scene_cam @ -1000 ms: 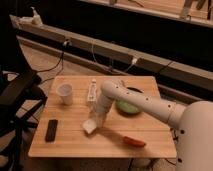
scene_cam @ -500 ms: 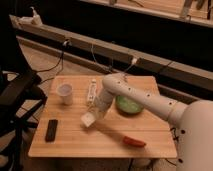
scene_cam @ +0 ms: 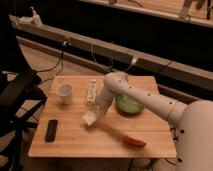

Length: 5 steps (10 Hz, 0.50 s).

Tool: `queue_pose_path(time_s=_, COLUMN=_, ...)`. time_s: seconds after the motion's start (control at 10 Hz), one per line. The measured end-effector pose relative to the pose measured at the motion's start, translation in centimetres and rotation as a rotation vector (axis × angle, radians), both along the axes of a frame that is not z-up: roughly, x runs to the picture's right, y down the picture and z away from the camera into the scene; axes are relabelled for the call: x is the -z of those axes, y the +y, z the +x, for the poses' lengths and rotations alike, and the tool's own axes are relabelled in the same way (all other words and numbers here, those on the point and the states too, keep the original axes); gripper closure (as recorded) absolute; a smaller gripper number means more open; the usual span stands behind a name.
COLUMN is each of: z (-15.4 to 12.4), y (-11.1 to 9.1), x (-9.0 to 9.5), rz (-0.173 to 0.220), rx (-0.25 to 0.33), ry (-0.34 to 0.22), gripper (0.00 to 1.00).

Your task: Place the white sponge in the ceramic cup

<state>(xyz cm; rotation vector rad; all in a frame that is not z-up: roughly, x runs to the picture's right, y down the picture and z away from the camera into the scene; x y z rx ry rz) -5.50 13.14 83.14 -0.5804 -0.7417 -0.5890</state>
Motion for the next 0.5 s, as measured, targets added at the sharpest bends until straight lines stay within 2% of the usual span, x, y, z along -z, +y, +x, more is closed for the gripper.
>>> queue_pose_path(time_s=0.2, z=0.5, y=-0.1, x=0.2, rz=0.029, rx=-0.003, ry=0.013, gripper=0.88)
queue_pose_path(time_s=0.3, z=0.2, y=-0.9, x=0.7, rz=0.048, rx=-0.003, ry=0.012, gripper=0.97)
queue_pose_path(time_s=0.5, z=0.6, y=-3.3, x=2.0, rz=0.086, rx=-0.021, ry=0.02, gripper=1.0)
